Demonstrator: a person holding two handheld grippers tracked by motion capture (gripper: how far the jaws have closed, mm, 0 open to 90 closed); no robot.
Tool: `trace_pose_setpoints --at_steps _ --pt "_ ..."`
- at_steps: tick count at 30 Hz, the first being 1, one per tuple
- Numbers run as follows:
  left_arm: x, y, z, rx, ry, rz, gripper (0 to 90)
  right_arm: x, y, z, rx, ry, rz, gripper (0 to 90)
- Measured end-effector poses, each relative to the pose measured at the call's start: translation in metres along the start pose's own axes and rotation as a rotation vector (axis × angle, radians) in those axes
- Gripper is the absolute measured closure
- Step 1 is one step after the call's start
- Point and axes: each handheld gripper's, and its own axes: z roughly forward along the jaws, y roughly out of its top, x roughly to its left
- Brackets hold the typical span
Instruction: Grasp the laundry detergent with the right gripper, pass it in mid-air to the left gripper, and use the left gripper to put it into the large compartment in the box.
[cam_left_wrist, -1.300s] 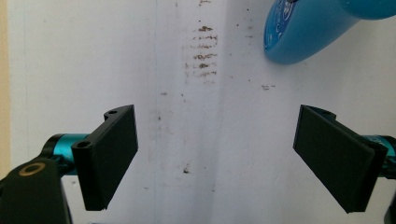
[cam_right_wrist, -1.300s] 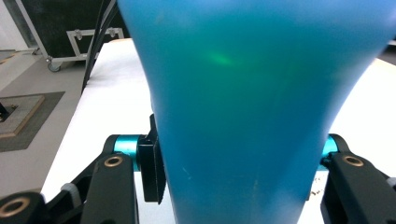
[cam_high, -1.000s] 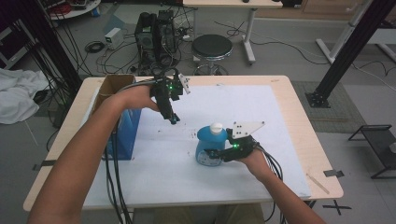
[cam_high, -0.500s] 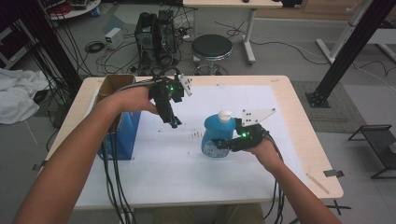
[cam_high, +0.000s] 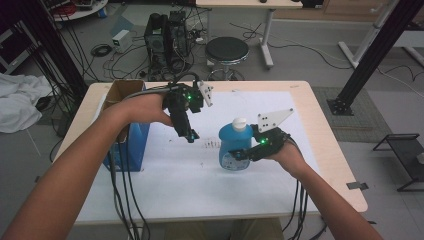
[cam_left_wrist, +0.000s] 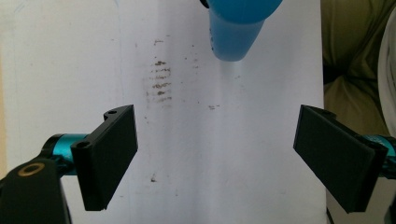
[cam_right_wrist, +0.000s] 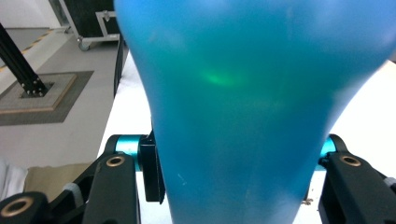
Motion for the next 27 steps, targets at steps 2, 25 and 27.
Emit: trace_pose_setpoints --at_steps 2,25,27 --pt "-0.002 0.003 -0.002 -0.004 -0.003 0.008 13.7 -0.001 0.002 -0.001 0.015 0.000 -0.005 44.3" --pt "-0.011 0.034 -0.006 0.014 -0.044 0.006 13.7 -0.003 0.025 0.013 0.075 0.041 -0.041 44.6" --pt "-0.010 0.036 -0.006 0.013 -0.040 0.002 13.7 -0.003 0.029 0.015 0.080 0.043 -0.043 44.6"
